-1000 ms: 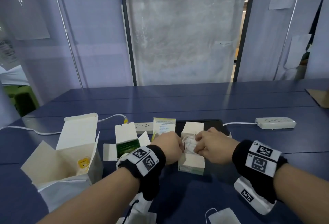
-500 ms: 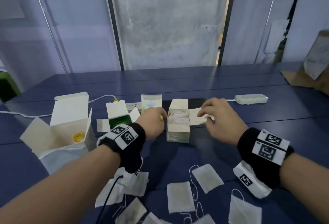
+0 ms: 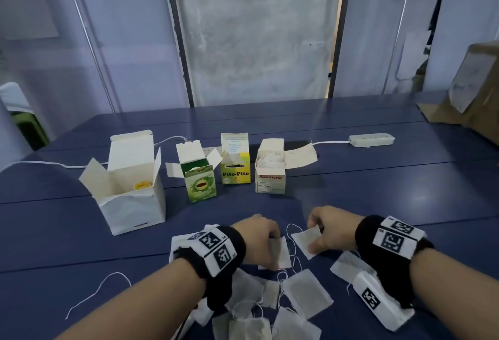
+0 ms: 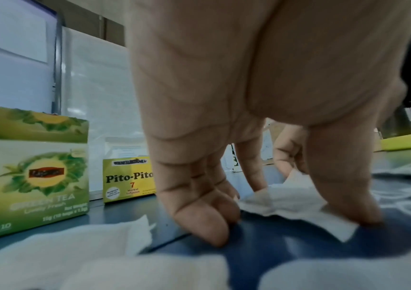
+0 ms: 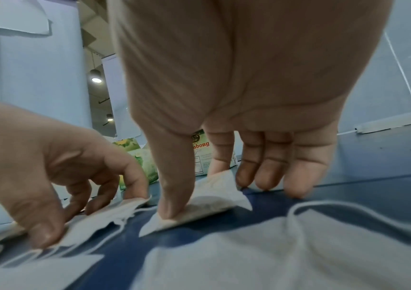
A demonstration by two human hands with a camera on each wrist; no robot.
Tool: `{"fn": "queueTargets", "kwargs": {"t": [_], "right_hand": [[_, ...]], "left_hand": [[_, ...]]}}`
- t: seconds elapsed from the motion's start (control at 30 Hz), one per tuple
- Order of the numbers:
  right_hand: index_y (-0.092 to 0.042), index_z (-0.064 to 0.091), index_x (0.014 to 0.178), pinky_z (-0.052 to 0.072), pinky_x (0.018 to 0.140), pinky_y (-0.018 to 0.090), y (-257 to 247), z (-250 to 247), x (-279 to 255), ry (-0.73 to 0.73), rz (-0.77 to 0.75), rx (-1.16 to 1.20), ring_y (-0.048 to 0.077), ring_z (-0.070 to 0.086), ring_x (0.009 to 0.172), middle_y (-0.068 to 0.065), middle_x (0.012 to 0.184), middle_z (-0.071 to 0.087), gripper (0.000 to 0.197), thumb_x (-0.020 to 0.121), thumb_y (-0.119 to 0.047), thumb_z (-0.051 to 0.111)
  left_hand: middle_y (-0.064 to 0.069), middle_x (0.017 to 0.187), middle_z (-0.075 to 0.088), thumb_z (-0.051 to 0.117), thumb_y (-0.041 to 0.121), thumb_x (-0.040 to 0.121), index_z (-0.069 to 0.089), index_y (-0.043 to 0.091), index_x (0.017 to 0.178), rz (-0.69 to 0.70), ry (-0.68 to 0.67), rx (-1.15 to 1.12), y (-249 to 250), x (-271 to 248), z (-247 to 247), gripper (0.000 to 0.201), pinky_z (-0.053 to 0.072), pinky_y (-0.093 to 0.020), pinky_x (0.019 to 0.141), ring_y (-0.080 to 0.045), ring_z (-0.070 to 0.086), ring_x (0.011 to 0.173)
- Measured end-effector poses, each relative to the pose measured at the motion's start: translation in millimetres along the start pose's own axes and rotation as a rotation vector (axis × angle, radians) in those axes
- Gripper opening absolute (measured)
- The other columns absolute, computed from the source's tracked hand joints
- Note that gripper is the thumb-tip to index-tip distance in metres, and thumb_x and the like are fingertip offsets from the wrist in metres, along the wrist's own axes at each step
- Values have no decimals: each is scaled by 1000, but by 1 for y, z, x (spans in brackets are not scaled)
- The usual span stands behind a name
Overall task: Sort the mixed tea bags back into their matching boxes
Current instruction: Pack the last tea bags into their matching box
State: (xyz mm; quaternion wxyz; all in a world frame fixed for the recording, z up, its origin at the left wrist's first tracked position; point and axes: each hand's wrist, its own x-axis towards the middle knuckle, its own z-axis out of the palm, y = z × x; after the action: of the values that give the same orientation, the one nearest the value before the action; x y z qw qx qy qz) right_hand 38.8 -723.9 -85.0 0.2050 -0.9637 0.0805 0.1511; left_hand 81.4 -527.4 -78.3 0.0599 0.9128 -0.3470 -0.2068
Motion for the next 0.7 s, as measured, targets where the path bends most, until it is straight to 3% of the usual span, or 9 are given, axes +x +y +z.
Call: {"fn": "queueTargets", "kwargs": {"t": [0.07, 0.13, 0.23, 0.3, 0.37, 0.43, 0.53, 0.6, 0.7], "right_hand": [[-28, 51, 90, 47, 59, 23, 5, 1, -8, 6, 1, 41, 8, 56, 72, -9, 87, 56, 38, 67, -29, 81], [-29, 47, 89, 45, 59, 24, 10, 1, -15, 24, -7, 68, 9, 52, 70, -9, 86, 52, 42, 66, -26, 82], [-29, 46, 92, 51, 64, 30, 15, 1, -21, 80, -38, 154, 13, 54, 71, -3, 88, 55, 46, 65, -16, 81], [-28, 47, 97, 52, 61, 28, 18, 0, -24, 125, -47, 275, 13, 55, 65, 1, 83, 57, 46, 68, -7, 76], [-27, 48, 103, 50, 57, 25, 21, 0, -28, 125, -58, 375, 13, 57, 60, 3, 77, 60, 49, 69, -2, 74], [-27, 50, 106, 53, 61, 28, 23, -2, -31, 102, -71, 446, 16, 62, 63, 8, 82, 65, 54, 68, 1, 76], [-22, 53, 110, 54, 62, 31, 25, -11, -38, 90, -94, 560, 20, 64, 65, 12, 84, 66, 55, 70, 6, 76], [-18, 55, 112, 53, 60, 31, 26, -17, -43, 130, -103, 633, 19, 62, 61, 10, 76, 65, 51, 73, 10, 72], [-11, 56, 113, 50, 50, 26, 32, -25, -52, 228, -85, 709, 11, 57, 48, -4, 52, 62, 46, 76, 16, 65]], "left_hand": [[-1, 111, 55, 80, 33, 72, 57, 16, 108, -30, 42, -45, 1, -1, 2, 46, 45, -29, 73, -17, 49, 85], [2, 105, 54, 81, 30, 70, 50, 19, 100, -64, 82, -101, 0, -5, 4, 44, 44, -29, 70, -17, 51, 86], [1, 111, 53, 81, 28, 68, 48, 20, 108, -95, 124, -156, -7, -12, 6, 53, 43, -27, 72, -16, 50, 90], [1, 106, 55, 80, 27, 70, 52, 17, 107, -107, 128, -172, -13, -18, 5, 48, 41, -24, 69, -14, 49, 85], [2, 77, 49, 76, 28, 75, 52, 18, 80, -126, 142, -201, -18, -24, 3, 26, 35, -21, 57, -11, 42, 66], [3, 63, 35, 71, 29, 81, 39, 18, 63, -166, 171, -299, -23, -29, -1, 38, 31, -20, 49, -11, 33, 55], [-1, 67, 43, 64, 23, 88, 46, 14, 71, -226, 214, -605, -30, -38, -7, 27, 43, -22, 48, -13, 42, 52], [-10, 80, 56, 55, 14, 94, 55, 8, 91, -239, 238, -812, -32, -43, -11, 6, 48, -28, 55, -19, 50, 56], [-20, 93, 59, 47, 6, 96, 53, 0, 112, -246, 275, -960, -36, -49, -13, 18, 49, -32, 56, -26, 55, 64]]}}
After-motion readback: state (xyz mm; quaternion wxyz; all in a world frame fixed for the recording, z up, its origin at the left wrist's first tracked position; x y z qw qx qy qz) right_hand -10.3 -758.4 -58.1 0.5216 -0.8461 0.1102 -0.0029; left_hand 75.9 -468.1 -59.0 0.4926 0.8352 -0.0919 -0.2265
